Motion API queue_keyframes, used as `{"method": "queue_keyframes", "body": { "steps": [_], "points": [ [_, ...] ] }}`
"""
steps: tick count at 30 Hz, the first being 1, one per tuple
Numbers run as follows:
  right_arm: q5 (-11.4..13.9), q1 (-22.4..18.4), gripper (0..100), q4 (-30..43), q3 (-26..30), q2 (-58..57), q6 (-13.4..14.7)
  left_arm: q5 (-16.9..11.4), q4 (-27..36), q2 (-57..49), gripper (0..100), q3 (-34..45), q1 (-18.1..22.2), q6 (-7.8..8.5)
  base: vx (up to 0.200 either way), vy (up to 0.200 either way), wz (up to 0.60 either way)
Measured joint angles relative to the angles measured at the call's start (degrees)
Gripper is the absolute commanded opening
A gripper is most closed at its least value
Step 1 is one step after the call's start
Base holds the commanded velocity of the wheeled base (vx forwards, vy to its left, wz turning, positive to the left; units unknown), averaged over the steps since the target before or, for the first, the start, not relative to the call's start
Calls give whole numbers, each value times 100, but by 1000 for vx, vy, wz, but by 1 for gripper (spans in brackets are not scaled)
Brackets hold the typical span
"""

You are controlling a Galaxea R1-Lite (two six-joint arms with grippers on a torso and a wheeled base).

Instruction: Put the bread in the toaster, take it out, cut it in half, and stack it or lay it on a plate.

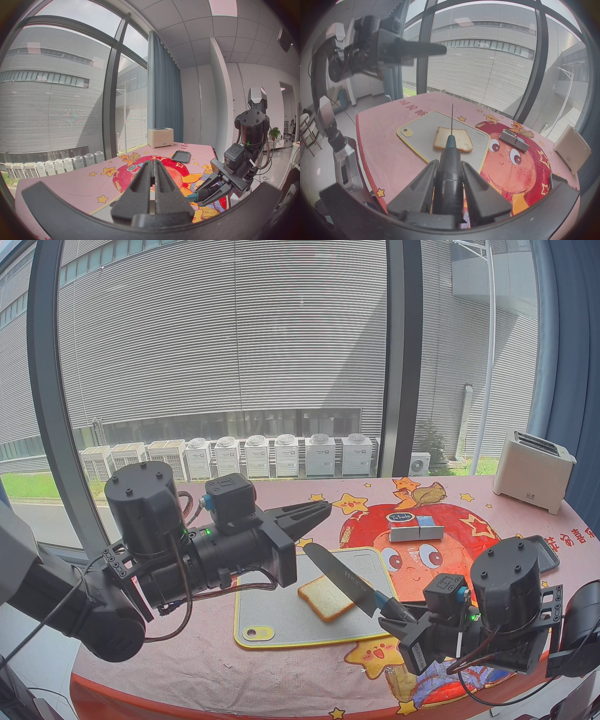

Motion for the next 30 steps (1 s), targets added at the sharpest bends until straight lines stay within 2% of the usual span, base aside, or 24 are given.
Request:
{"method": "queue_keyframes", "body": {
  "steps": [7,30],
  "points": [
    [12,-17,0,11,-30,-49,4,13,4,184,0,-54,-130,0,0,0,0],
    [11,-39,0,9,32,161,78,44,-33,741,0,-122,-207,17,0,0,0]
  ]
}}
